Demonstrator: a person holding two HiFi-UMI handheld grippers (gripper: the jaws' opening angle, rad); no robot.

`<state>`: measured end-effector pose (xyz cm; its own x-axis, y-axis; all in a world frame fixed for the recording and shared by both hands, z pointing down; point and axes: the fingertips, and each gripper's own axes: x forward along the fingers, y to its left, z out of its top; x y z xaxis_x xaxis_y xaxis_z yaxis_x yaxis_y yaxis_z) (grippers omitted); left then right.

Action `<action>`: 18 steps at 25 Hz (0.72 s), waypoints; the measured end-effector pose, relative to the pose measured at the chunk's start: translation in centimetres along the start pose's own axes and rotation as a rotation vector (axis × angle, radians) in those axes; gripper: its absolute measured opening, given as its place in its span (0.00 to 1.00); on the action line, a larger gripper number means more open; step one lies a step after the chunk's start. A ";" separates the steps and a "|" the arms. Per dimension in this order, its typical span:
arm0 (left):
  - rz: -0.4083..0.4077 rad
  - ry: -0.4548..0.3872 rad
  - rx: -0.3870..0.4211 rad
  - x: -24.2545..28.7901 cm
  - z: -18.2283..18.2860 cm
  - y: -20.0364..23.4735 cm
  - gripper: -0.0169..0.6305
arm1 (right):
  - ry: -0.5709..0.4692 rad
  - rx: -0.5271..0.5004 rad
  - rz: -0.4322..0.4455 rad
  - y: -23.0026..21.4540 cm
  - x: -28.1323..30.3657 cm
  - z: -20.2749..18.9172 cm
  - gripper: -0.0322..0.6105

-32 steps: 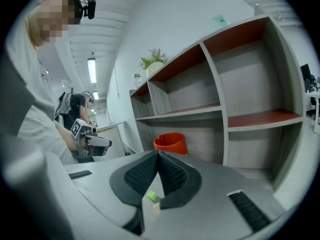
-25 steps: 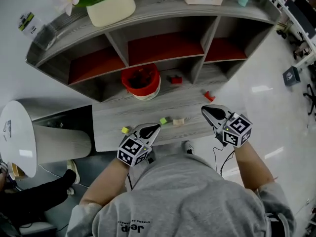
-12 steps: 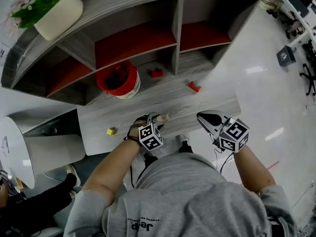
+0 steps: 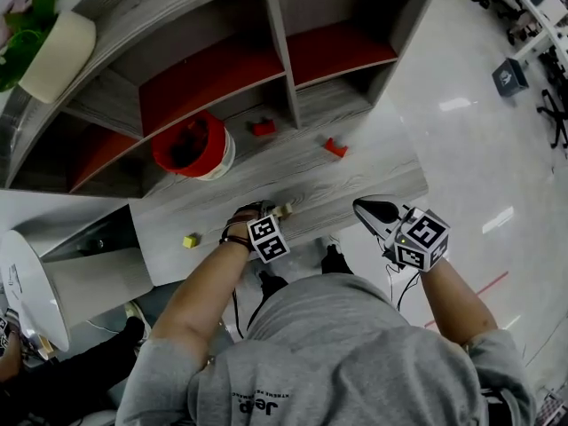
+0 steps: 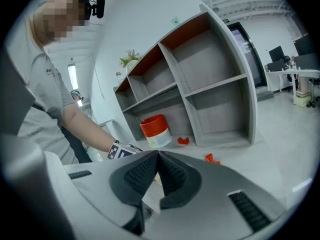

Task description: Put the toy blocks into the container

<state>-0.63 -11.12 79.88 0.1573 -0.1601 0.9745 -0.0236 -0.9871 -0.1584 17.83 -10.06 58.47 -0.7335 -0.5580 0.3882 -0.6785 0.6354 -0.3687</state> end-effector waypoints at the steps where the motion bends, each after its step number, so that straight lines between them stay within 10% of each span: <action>1: 0.005 0.001 0.012 0.0 0.0 0.0 0.27 | 0.002 0.000 0.001 0.1 0.1 0.0 0.08; 18: 0.356 -0.285 -0.218 -17.7 -3.3 9.5 0.27 | -0.015 -0.087 0.107 5.8 7.4 6.0 0.08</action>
<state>-6.95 -17.63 61.65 0.3646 -0.5102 0.7789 -0.3260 -0.8535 -0.4065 8.20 -13.74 54.16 -0.8022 -0.4921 0.3380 -0.5909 0.7350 -0.3324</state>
